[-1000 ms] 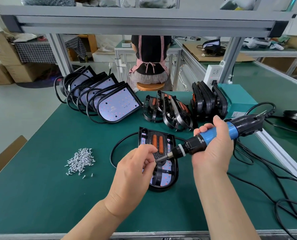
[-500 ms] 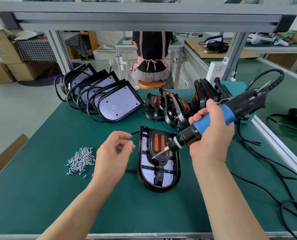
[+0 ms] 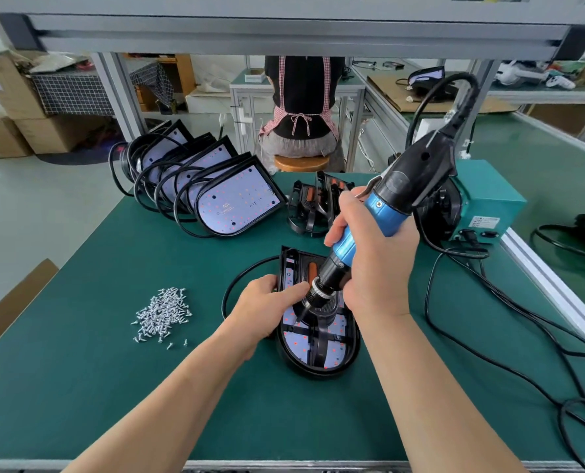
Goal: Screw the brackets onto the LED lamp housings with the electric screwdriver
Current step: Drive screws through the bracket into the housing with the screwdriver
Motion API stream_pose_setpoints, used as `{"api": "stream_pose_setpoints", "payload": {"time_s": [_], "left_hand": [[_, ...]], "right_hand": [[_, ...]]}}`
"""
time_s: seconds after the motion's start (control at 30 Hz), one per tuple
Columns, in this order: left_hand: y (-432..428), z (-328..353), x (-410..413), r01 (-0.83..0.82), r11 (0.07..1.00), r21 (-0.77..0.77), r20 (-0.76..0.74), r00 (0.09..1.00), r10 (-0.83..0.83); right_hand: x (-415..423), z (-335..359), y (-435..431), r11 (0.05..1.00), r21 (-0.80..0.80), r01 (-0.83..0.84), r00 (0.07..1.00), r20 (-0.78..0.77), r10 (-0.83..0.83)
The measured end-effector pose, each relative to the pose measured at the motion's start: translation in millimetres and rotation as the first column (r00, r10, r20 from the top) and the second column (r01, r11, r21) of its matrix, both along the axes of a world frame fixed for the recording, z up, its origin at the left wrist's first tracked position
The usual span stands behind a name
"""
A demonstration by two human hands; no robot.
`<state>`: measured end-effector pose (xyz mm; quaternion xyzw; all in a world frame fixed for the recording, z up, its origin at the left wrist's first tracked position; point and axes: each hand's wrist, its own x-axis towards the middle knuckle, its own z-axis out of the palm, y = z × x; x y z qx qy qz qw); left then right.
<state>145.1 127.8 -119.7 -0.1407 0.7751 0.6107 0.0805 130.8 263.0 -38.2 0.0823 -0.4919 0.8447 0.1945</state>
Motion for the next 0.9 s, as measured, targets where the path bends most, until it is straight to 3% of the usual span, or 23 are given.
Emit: {"api": "stream_pose_setpoints", "payload": {"time_s": [0.9], "left_hand": [[0.5,-2.4,-0.2,-0.026,0.997,0.076,-0.006,1.000,0.027]], "right_hand": [[2.5,2.2,-9.9,0.999,0.033,-0.035,0.999,-0.017,0.035]]}}
